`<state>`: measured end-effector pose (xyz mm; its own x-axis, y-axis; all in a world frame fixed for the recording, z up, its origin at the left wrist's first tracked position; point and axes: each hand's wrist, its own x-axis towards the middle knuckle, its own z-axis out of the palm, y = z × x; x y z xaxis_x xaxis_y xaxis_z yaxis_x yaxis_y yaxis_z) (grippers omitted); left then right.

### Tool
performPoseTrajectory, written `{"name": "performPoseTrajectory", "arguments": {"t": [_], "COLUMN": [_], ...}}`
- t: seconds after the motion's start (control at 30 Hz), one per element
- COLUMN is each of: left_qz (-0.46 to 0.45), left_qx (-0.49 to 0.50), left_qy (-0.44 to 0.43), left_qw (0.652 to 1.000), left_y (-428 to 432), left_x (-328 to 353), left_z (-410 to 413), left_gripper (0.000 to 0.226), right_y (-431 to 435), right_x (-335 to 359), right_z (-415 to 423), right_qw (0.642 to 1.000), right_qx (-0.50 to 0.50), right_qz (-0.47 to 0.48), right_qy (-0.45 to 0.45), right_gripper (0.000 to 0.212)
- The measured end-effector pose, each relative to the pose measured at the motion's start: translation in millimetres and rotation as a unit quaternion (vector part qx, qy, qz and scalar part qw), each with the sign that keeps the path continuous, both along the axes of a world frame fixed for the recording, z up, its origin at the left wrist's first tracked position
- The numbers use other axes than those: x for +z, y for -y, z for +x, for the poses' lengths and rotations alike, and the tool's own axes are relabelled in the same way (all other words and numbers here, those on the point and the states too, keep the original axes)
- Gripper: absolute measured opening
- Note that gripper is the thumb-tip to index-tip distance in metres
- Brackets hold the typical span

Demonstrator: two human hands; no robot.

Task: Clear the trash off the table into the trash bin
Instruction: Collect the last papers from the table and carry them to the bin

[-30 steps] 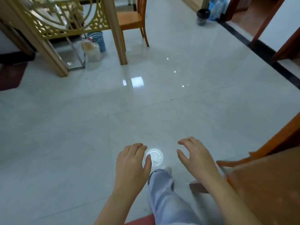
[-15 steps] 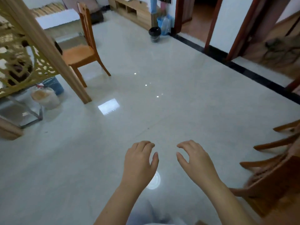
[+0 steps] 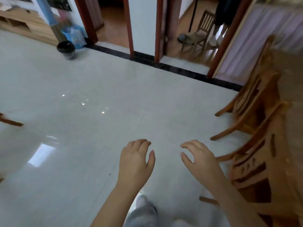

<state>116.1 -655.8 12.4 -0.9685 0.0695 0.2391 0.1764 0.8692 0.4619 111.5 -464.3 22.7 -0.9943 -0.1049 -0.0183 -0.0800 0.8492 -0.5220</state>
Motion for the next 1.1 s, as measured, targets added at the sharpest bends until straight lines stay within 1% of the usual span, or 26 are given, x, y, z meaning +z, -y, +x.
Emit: {"name": "performPoseTrajectory", "arguments": {"t": [0.1,0.2,0.27,0.4,0.57,0.67,0.77,0.83,0.93,1.0,1.03,1.1], "left_qz": [0.010,0.031,0.033,0.015,0.001,0.003,0.008,0.008,-0.003,0.005,0.011,0.018], "left_qx": [-0.048,-0.099,-0.144,-0.214,-0.287,-0.320,-0.341,-0.357,-0.387,-0.413,-0.426,-0.450], "left_qy": [-0.008,-0.004,-0.001,-0.001,0.000,-0.015,-0.025,-0.013,0.013,0.024,0.025,0.024], "left_qw": [0.999,0.995,0.989,0.977,0.958,0.947,0.940,0.934,0.922,0.910,0.904,0.893], "left_y": [-10.7,-33.4,-53.9,-106.7,-185.1,-232.8,-280.2,-305.1,-337.1,-363.6,-377.7,-406.2], "left_x": [3.3,2.5,0.2,-1.1,8.9,20.8,28.9,29.1,24.2,19.3,18.1,18.1], "left_z": [-64.1,-111.9,-142.3,-212.0,-294.7,-339.1,-376.8,-391.8,-418.3,-443.0,-455.9,-483.3], "left_gripper": [0.032,0.032,0.032,0.033,0.036,0.036,0.031,0.027,0.027,0.027,0.028,0.028], "right_y": [-11.0,-33.8,-52.6,-99.3,-168.5,-214.9,-260.4,-279.1,-298.5,-313.2,-321.2,-338.2], "right_x": [6.7,7.7,8.6,3.7,10.1,23.3,30.5,33.0,28.9,20.5,16.0,10.2], "right_z": [-41.7,-68.5,-86.4,-132.2,-198.7,-228.2,-252.2,-263.0,-278.6,-289.5,-294.6,-306.0], "right_qw": [0.998,0.993,0.987,0.973,0.961,0.947,0.933,0.923,0.906,0.895,0.887,0.868], "right_qx": [-0.061,-0.116,-0.158,-0.228,-0.274,-0.316,-0.352,-0.379,-0.417,-0.443,-0.459,-0.494], "right_qz": [0.005,0.023,0.026,0.035,0.012,0.006,0.029,0.027,0.026,0.003,-0.007,0.004], "right_qy": [-0.001,-0.006,-0.003,-0.017,-0.036,-0.053,-0.067,-0.065,-0.068,-0.051,-0.042,-0.047], "right_gripper": [0.025,0.018,0.018,0.022,0.023,0.024,0.023,0.022,0.021,0.023,0.024,0.023]}}
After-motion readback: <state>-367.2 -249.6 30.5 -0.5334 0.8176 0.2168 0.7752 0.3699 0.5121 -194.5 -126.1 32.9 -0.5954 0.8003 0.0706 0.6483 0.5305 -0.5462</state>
